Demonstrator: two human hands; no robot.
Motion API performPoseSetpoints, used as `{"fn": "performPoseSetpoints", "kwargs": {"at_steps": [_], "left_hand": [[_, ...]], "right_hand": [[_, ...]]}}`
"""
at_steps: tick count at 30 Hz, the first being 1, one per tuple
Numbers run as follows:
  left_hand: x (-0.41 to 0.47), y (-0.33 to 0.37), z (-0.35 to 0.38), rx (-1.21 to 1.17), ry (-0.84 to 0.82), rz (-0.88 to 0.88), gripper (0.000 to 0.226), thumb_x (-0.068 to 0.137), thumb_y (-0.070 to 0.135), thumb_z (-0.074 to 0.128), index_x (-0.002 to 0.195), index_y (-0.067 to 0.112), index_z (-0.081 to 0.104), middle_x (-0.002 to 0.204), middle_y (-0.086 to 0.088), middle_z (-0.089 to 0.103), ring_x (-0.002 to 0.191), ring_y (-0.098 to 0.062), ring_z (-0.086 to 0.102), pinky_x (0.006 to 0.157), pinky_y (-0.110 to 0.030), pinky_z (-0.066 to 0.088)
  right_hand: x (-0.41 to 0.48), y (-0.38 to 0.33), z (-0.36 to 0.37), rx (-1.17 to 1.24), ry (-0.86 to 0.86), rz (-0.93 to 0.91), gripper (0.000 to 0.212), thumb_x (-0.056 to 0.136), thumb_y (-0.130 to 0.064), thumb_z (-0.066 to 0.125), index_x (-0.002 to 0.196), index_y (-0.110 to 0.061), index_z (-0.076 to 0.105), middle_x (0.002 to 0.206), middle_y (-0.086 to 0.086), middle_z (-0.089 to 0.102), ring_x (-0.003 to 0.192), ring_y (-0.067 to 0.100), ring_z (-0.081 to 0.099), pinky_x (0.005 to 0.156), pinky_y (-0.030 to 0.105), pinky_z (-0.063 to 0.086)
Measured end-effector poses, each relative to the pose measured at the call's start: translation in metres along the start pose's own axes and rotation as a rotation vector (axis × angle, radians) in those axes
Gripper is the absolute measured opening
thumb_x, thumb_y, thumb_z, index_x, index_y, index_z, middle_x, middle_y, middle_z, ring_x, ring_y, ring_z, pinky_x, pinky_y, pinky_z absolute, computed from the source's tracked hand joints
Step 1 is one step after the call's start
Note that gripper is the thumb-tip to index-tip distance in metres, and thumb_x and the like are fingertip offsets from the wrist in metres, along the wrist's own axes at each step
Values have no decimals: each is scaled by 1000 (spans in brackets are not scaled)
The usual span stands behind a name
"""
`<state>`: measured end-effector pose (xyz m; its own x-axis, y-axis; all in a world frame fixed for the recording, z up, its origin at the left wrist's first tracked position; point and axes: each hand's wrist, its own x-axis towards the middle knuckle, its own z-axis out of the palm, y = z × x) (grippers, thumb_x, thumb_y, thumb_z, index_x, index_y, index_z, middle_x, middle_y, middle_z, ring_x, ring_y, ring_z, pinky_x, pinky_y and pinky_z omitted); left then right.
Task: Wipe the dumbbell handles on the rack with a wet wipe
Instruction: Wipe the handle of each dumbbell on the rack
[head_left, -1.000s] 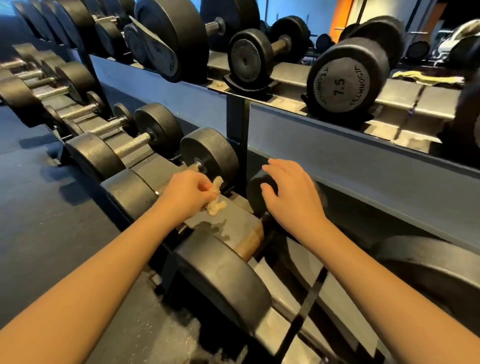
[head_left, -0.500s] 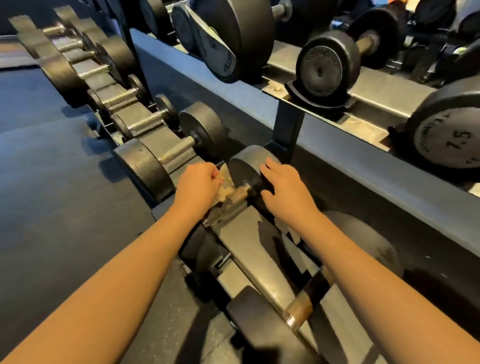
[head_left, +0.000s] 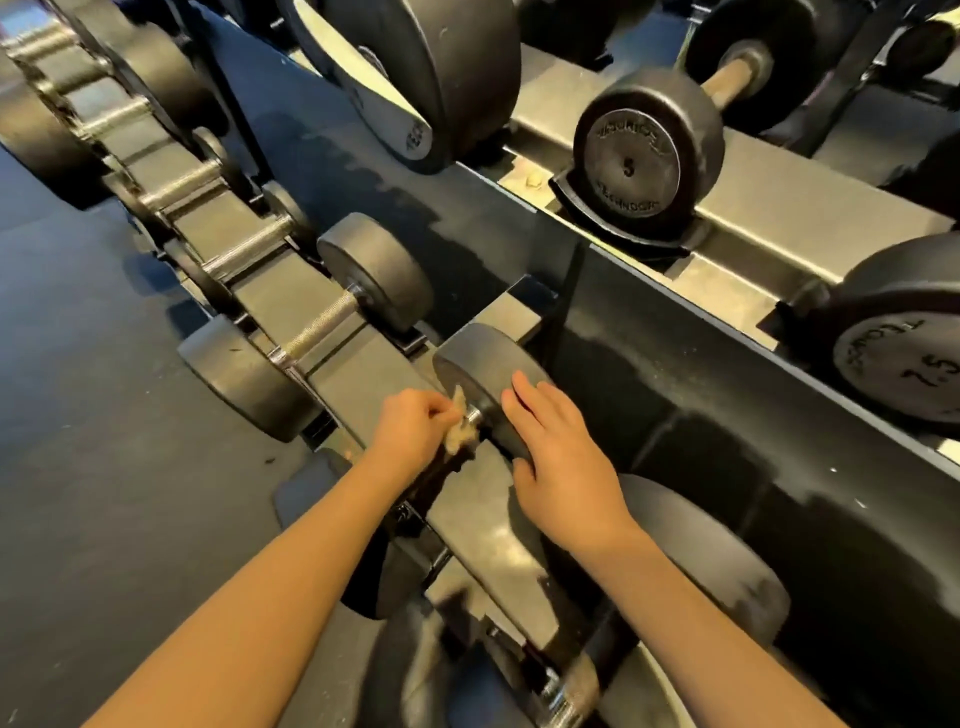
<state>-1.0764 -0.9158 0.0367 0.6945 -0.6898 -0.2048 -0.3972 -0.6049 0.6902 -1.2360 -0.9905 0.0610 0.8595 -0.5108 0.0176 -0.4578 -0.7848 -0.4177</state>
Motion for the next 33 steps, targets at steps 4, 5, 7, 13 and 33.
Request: {"fn": "performPoseSetpoints", "kwargs": {"at_steps": [4,5,7,13,33], "left_hand": [[-4,-8,-1,150,-102,127,19,93,14,59,91,1,73,91,-10,67,85,-22,61,73,-25,41],[-4,-9,-3,167,-120,155,19,93,14,58,94,3,73,94,-9,66,87,-23,61,72,-23,39],[-6,-13,-4,207,-155,227,19,92,13,58,102,5,72,101,-9,61,93,-24,59,74,-23,37],[3,-6,-8,-43,-28,173,13,87,8,63,94,10,74,88,1,67,81,-10,56,64,-1,34],[36,-26,-17,51,-228,467,15,89,15,62,83,4,70,78,-8,66,74,-22,62,67,-13,39]], "right_hand": [[3,-2,-2,49,-37,24,69,93,-8,47,152,-26,16,159,-16,1,145,8,-6,111,20,18],[4,-4,-3,71,-47,43,69,93,-7,47,152,-26,15,158,-16,0,145,7,-7,110,18,11],[3,-8,-1,97,-13,59,71,89,-2,52,150,-21,22,158,-12,8,145,8,-1,111,18,9],[4,-18,-1,46,2,137,73,90,-5,55,150,-27,19,157,-18,6,141,-1,-6,105,14,4],[10,-59,19,187,129,445,69,94,-6,51,150,-31,19,155,-23,5,140,-4,-6,100,3,-9]]}}
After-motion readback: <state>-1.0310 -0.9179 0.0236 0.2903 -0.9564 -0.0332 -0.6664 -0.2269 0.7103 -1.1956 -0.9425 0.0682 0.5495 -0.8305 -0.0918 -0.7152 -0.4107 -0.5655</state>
